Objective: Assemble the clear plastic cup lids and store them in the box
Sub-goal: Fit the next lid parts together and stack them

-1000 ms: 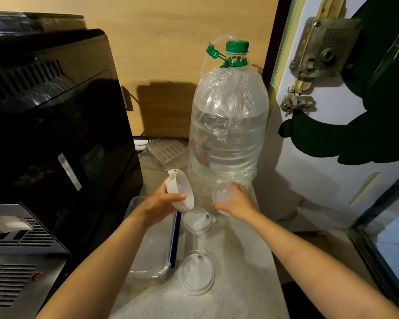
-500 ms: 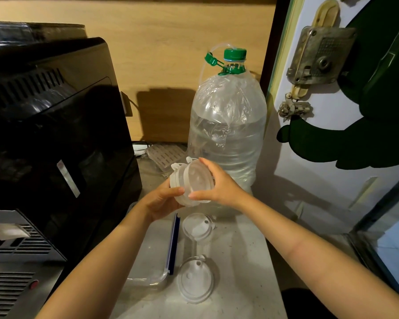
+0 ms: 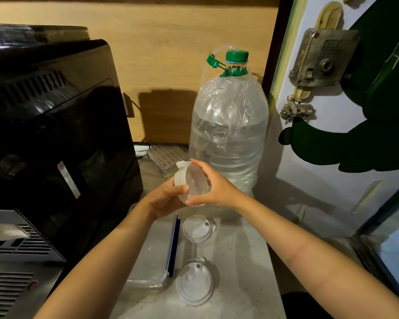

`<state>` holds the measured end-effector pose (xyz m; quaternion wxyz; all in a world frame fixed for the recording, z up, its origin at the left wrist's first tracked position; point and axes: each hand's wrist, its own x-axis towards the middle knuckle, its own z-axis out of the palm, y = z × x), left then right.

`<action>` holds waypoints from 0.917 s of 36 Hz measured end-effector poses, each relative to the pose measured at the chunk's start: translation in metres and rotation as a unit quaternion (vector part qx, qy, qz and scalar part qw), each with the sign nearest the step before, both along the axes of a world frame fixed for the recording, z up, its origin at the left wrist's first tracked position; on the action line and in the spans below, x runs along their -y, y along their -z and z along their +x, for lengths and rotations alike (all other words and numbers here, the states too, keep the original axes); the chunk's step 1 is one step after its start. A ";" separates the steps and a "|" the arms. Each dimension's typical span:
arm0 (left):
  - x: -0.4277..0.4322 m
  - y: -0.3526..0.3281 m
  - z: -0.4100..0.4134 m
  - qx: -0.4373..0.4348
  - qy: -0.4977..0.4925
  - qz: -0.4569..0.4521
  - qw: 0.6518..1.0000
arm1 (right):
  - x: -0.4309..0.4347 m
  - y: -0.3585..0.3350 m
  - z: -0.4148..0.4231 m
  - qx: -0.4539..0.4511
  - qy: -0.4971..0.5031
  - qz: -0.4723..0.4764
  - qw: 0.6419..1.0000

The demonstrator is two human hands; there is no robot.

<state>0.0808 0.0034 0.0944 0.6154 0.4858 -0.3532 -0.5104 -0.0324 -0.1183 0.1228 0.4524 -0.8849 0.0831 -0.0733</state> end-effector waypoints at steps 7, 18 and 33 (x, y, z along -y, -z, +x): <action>0.002 0.003 0.000 0.004 -0.004 0.001 1.000 | 0.002 0.003 0.001 -0.006 -0.013 0.014 1.000; -0.004 0.012 0.001 0.008 -0.024 0.004 1.000 | 0.000 0.017 0.006 -0.031 -0.042 0.009 0.999; -0.031 0.027 0.012 0.026 -0.108 0.047 0.993 | 0.011 0.037 0.023 -0.061 0.011 0.134 0.989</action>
